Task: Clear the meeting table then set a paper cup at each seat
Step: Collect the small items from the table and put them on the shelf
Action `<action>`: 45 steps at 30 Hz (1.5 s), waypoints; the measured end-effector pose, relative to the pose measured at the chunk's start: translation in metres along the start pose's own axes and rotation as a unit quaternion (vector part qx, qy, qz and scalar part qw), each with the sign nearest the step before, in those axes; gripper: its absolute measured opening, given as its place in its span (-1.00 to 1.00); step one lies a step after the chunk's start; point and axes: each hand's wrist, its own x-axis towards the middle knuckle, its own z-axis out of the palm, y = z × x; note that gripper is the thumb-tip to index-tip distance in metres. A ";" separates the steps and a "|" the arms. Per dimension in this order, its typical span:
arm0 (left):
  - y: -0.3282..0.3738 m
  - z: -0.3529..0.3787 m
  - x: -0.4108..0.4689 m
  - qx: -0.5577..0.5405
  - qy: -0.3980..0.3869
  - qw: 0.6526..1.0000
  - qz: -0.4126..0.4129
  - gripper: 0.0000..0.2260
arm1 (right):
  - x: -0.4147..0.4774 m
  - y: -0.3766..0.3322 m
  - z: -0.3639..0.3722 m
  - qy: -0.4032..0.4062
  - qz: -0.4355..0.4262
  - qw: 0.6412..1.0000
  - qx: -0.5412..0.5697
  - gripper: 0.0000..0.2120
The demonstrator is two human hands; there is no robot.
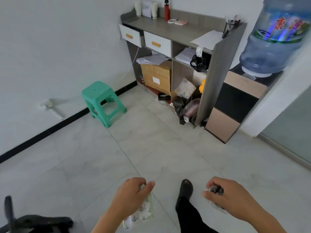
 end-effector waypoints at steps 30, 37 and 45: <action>0.086 -0.331 0.643 0.017 0.043 0.999 0.023 -0.53 | 0.585 -0.306 -0.323 0.008 -0.043 0.999 -0.013 -0.71; 0.131 -0.356 0.779 0.031 -0.003 0.997 0.067 -0.54 | 0.684 -0.318 -0.383 0.006 -0.018 0.998 0.057 -0.72; 0.184 -0.420 0.924 0.027 0.024 0.998 0.052 -0.59 | 0.828 -0.365 -0.481 0.073 -0.069 0.991 0.089 -0.76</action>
